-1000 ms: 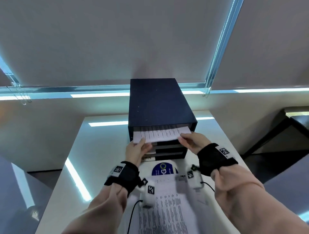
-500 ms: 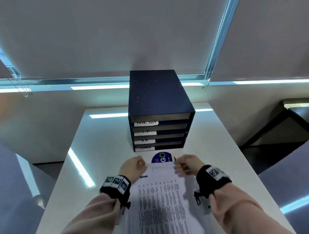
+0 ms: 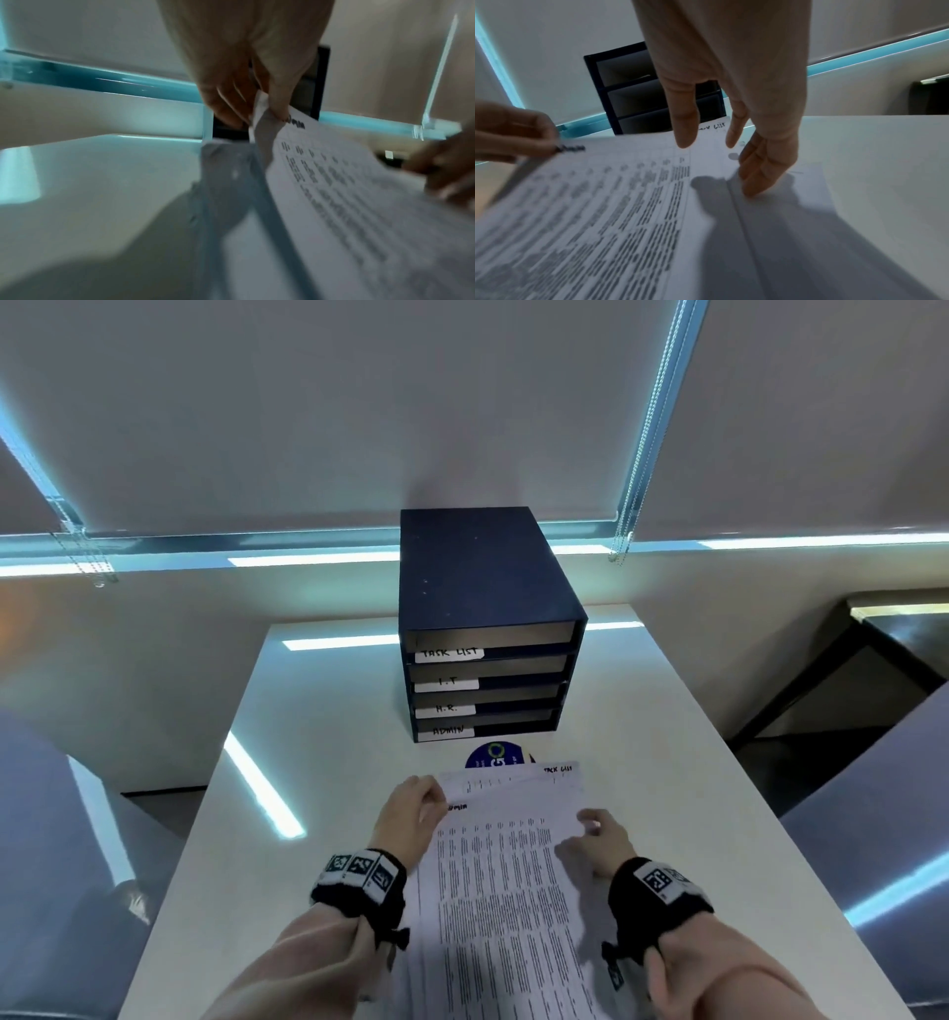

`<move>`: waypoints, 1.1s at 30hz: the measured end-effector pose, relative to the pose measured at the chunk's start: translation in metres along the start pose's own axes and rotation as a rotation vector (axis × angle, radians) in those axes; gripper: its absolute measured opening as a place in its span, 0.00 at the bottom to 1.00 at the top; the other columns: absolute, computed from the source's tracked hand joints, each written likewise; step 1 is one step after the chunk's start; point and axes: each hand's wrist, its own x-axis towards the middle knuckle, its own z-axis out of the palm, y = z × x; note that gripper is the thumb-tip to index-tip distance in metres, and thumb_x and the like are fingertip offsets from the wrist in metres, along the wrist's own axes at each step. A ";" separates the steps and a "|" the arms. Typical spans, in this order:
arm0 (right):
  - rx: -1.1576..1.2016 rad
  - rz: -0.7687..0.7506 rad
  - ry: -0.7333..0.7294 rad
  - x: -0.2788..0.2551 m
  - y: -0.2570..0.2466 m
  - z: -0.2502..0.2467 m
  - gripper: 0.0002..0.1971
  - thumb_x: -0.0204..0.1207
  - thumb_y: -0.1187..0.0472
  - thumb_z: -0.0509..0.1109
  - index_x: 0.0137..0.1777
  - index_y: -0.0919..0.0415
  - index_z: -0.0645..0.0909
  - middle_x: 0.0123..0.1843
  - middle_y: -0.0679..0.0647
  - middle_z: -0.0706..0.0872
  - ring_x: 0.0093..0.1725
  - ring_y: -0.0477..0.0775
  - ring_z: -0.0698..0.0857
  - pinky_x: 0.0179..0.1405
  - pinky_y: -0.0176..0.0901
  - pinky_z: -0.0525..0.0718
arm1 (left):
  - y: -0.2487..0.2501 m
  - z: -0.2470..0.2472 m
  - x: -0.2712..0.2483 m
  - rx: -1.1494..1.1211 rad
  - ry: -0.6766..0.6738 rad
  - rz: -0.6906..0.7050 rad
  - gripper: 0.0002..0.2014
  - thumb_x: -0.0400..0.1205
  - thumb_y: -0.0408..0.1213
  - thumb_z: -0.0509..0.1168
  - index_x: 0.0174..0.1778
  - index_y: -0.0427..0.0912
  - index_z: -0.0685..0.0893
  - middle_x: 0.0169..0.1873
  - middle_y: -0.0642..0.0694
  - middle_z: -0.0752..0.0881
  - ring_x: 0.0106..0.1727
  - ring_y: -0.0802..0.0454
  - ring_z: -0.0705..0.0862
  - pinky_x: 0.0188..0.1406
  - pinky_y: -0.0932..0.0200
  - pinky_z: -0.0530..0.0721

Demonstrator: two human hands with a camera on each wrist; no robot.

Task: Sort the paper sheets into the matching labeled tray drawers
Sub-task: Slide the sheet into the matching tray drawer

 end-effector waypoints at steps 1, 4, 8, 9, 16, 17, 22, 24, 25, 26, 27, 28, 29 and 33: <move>0.035 -0.025 0.002 -0.001 -0.003 -0.003 0.27 0.73 0.70 0.72 0.72 0.63 0.70 0.62 0.63 0.75 0.38 0.50 0.79 0.28 0.36 0.77 | 0.009 -0.008 0.001 -0.123 0.003 -0.003 0.05 0.81 0.39 0.65 0.41 0.47 0.76 0.38 0.53 0.81 0.40 0.58 0.79 0.42 0.62 0.77; 0.094 -0.046 -0.126 -0.005 -0.011 -0.010 0.25 0.72 0.65 0.76 0.68 0.61 0.74 0.63 0.59 0.78 0.51 0.53 0.79 0.45 0.43 0.77 | 0.043 -0.038 0.005 -0.546 -0.082 -0.063 0.06 0.82 0.36 0.65 0.45 0.37 0.76 0.31 0.51 0.79 0.28 0.63 0.75 0.34 0.71 0.78; 0.262 -0.033 -0.325 -0.015 -0.013 -0.013 0.15 0.68 0.59 0.77 0.54 0.57 0.84 0.53 0.54 0.89 0.49 0.51 0.86 0.49 0.45 0.78 | 0.048 -0.059 0.020 -0.937 -0.089 -0.251 0.03 0.84 0.34 0.63 0.49 0.40 0.81 0.37 0.38 0.88 0.33 0.48 0.86 0.39 0.56 0.86; 0.335 -0.039 -0.345 -0.013 -0.010 -0.011 0.15 0.69 0.61 0.76 0.57 0.57 0.84 0.51 0.53 0.91 0.46 0.49 0.88 0.44 0.41 0.81 | 0.045 -0.060 0.024 -1.010 -0.067 -0.301 0.06 0.85 0.34 0.61 0.51 0.41 0.83 0.41 0.36 0.89 0.38 0.44 0.86 0.44 0.52 0.87; 0.603 -0.091 -0.395 -0.018 -0.008 -0.018 0.17 0.79 0.71 0.65 0.68 0.65 0.77 0.60 0.60 0.88 0.58 0.57 0.88 0.59 0.50 0.87 | 0.040 -0.057 0.033 -1.217 -0.015 -0.456 0.15 0.87 0.28 0.52 0.66 0.37 0.78 0.55 0.33 0.85 0.46 0.44 0.86 0.43 0.55 0.88; 0.603 -0.101 -0.394 -0.022 -0.011 -0.019 0.15 0.81 0.73 0.62 0.66 0.65 0.79 0.57 0.58 0.90 0.56 0.55 0.88 0.57 0.47 0.88 | 0.039 -0.055 0.033 -1.222 -0.004 -0.466 0.15 0.87 0.28 0.52 0.67 0.37 0.78 0.55 0.33 0.84 0.45 0.44 0.86 0.41 0.56 0.89; 0.585 -0.092 -0.392 -0.025 -0.015 -0.022 0.16 0.81 0.74 0.60 0.67 0.68 0.78 0.58 0.61 0.89 0.52 0.55 0.91 0.51 0.45 0.89 | 0.036 -0.048 0.037 -1.221 0.018 -0.481 0.14 0.87 0.28 0.53 0.65 0.37 0.79 0.49 0.35 0.86 0.36 0.49 0.88 0.35 0.59 0.89; 0.610 -0.094 -0.391 -0.030 -0.019 -0.021 0.15 0.82 0.74 0.60 0.67 0.70 0.76 0.60 0.61 0.88 0.51 0.55 0.90 0.50 0.43 0.89 | 0.034 -0.047 0.038 -1.200 0.026 -0.493 0.14 0.87 0.28 0.53 0.64 0.38 0.79 0.48 0.35 0.86 0.38 0.48 0.87 0.37 0.58 0.88; 0.640 -0.084 -0.395 -0.029 -0.017 -0.020 0.15 0.82 0.74 0.60 0.67 0.69 0.74 0.61 0.60 0.87 0.54 0.56 0.89 0.51 0.43 0.88 | 0.034 -0.046 0.039 -1.190 0.032 -0.496 0.14 0.87 0.28 0.53 0.64 0.37 0.80 0.47 0.35 0.86 0.38 0.47 0.87 0.39 0.56 0.88; 0.637 -0.083 -0.385 -0.030 -0.014 -0.017 0.18 0.82 0.73 0.61 0.71 0.66 0.69 0.65 0.60 0.84 0.61 0.57 0.85 0.56 0.43 0.86 | 0.032 -0.045 0.040 -1.166 0.050 -0.509 0.13 0.87 0.28 0.54 0.63 0.37 0.80 0.47 0.34 0.87 0.39 0.45 0.87 0.42 0.53 0.87; 0.626 -0.073 -0.374 -0.030 -0.008 -0.013 0.26 0.81 0.72 0.63 0.78 0.62 0.61 0.72 0.60 0.78 0.70 0.59 0.79 0.66 0.45 0.80 | 0.031 -0.045 0.041 -1.129 0.071 -0.519 0.13 0.86 0.28 0.55 0.62 0.37 0.81 0.48 0.33 0.87 0.40 0.43 0.87 0.47 0.49 0.87; 0.597 -0.082 -0.370 -0.025 0.001 -0.007 0.34 0.80 0.71 0.65 0.83 0.59 0.53 0.79 0.59 0.69 0.77 0.59 0.71 0.75 0.48 0.71 | 0.030 -0.045 0.045 -1.085 0.105 -0.541 0.13 0.86 0.28 0.55 0.61 0.37 0.82 0.50 0.31 0.87 0.42 0.42 0.87 0.52 0.45 0.85; 0.547 -0.079 -0.375 -0.026 0.006 0.000 0.38 0.80 0.70 0.66 0.84 0.58 0.48 0.83 0.56 0.61 0.82 0.58 0.63 0.80 0.51 0.63 | 0.027 -0.043 0.049 -1.049 0.136 -0.561 0.13 0.86 0.28 0.55 0.60 0.38 0.83 0.53 0.30 0.86 0.44 0.41 0.86 0.54 0.44 0.84; 0.493 0.020 -0.274 -0.023 0.001 0.002 0.24 0.82 0.72 0.63 0.76 0.59 0.66 0.74 0.59 0.75 0.72 0.61 0.76 0.77 0.55 0.68 | 0.023 -0.028 0.054 -0.881 0.033 -0.641 0.23 0.86 0.45 0.58 0.75 0.37 0.67 0.66 0.34 0.78 0.60 0.39 0.82 0.60 0.46 0.81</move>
